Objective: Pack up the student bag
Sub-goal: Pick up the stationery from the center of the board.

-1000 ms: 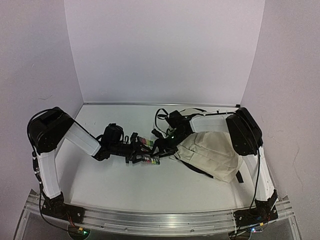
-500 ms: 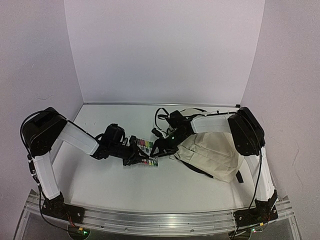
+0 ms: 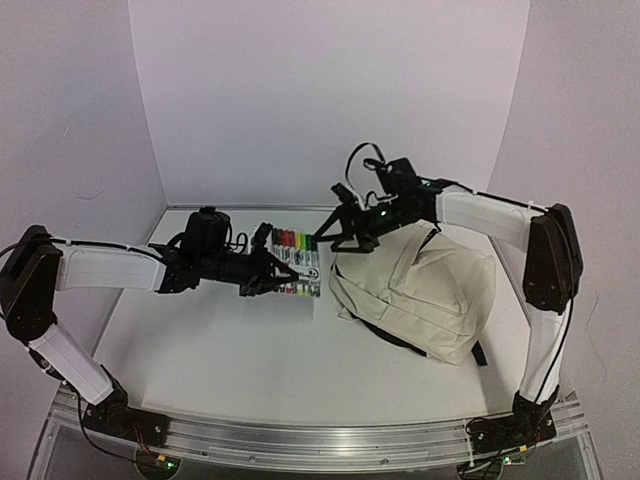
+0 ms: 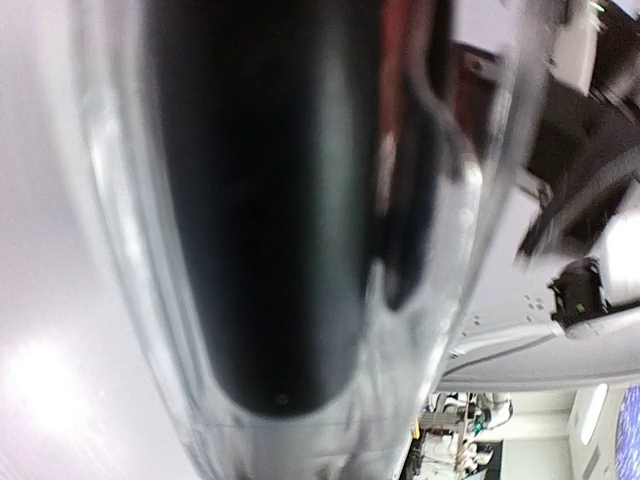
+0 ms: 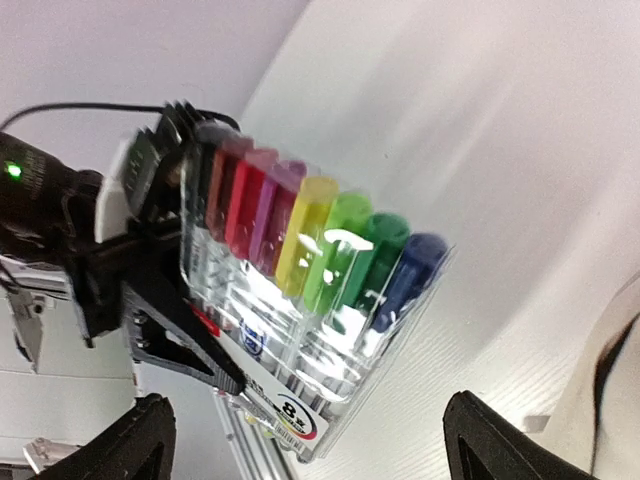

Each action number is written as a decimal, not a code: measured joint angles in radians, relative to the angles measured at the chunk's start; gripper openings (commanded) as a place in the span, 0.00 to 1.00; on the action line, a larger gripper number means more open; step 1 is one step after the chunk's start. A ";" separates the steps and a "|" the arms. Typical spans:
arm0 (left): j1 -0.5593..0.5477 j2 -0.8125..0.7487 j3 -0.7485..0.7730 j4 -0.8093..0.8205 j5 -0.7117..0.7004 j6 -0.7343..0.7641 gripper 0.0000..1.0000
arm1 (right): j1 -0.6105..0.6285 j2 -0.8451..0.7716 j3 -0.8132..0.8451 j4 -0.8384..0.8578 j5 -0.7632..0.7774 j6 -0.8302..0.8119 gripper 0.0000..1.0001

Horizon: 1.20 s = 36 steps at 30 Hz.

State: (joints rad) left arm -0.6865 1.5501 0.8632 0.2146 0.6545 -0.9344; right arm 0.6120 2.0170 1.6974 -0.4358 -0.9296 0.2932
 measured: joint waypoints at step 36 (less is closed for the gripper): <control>-0.013 -0.048 0.208 0.059 0.040 -0.011 0.51 | -0.044 -0.129 0.010 0.000 -0.291 0.221 0.00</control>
State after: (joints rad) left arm -0.6991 1.5020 1.0711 0.2732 0.6940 -0.9454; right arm 0.5682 1.8883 1.7077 -0.4358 -1.2205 0.5143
